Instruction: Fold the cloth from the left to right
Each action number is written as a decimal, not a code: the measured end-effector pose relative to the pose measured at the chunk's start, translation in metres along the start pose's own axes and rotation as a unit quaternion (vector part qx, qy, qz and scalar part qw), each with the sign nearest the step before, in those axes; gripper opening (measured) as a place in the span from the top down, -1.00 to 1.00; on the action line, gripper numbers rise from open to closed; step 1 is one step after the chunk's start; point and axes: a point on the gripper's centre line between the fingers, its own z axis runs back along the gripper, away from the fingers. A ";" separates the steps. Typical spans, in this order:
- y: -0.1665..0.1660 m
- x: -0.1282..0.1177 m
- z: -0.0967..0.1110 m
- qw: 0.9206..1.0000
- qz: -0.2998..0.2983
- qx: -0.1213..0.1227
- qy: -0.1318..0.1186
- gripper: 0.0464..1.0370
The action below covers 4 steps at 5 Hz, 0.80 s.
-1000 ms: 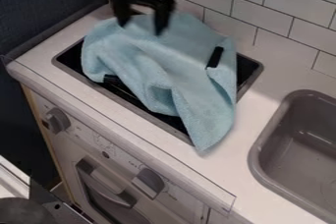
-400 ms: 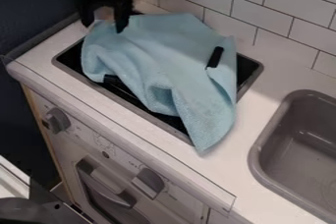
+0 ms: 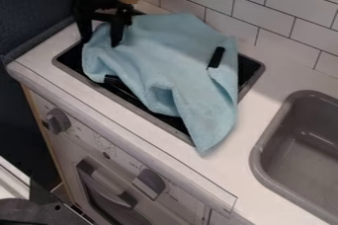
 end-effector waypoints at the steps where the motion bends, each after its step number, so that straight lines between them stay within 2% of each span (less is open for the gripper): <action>1: -0.001 -0.001 -0.001 1.000 0.004 0.004 -0.010 0.35; 2: -0.006 -0.006 0.013 1.000 -0.005 0.020 -0.024 0.78; 3: -0.021 -0.011 0.036 0.998 -0.030 0.034 -0.054 0.98; 4: -0.055 -0.026 0.052 0.995 -0.059 0.035 -0.068 0.99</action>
